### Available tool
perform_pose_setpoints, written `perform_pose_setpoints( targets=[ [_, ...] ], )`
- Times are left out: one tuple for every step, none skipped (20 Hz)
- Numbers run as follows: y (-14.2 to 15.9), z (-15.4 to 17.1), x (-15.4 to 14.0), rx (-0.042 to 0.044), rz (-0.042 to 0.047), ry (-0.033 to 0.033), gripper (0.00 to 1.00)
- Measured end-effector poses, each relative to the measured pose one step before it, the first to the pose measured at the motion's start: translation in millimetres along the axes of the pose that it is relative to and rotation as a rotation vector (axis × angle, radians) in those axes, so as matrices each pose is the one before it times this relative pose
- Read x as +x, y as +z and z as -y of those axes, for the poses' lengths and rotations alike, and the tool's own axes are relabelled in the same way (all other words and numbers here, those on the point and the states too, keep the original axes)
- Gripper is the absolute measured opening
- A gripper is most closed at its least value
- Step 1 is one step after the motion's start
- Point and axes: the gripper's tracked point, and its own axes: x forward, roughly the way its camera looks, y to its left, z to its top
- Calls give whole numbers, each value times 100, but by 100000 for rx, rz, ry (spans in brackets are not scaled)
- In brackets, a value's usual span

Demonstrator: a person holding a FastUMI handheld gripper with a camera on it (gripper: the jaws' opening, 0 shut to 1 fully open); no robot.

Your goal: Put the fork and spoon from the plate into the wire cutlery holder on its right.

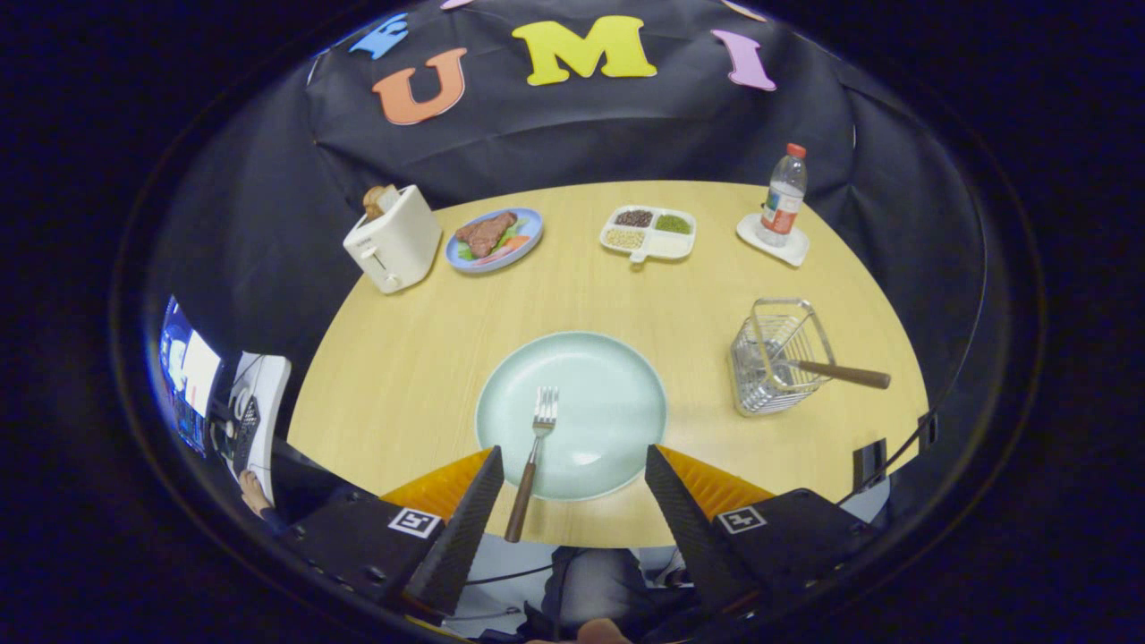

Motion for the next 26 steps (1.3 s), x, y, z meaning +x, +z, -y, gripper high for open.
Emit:
perform_pose_setpoints(
  targets=[
    [-464, -756, 829, 327, -1219, 796, 96],
    [-341, -445, 836, 254, -659, -124, 96],
    [-463, -468, 970, 113, -1184, 20, 96],
    [-480, -171, 1018, 320, -1570, -406, 96],
    [-415, -78, 754, 521, -1736, -557, 95],
    [-208, -138, 879, 635, -1022, -301, 96],
    [-68, 33, 517, 253, -337, -609, 95],
    [21, 87, 504, 261, -611, -536, 95],
    [-16, 100, 543, 552, -226, -747, 95],
    [5, 255, 455, 696, -436, -1220, 92],
    [16, -21, 529, 365, -646, -375, 89],
    [-221, 95, 438, 301, -1149, -647, 88],
    [-272, 69, 419, 392, -766, -446, 83],
    [-254, 3, 391, 65, -1050, -701, 82],
    [-259, 261, 340, -347, -1223, -1647, 74],
    [-39, 174, 213, 135, -604, -1259, 69],
    [-120, -91, 272, -40, -591, -613, 60],
    [-99, 18, 139, -357, -497, -609, 50],
    [-133, 83, 33, -217, -704, -345, 40],
    [-93, -20, 120, -46, -624, 268, 29],
    [-101, -62, 60, -249, -303, 377, 19],
    [40, -124, -99, -811, -344, 772, 12],
    [-107, -53, 3, -279, -205, 1220, 12],
    [75, -6, -98, 911, 455, 619, 12],
    [72, -220, 77, -719, -433, 1679, 1],
    [-62, 73, -84, -382, -533, 1151, 1]
  ],
)
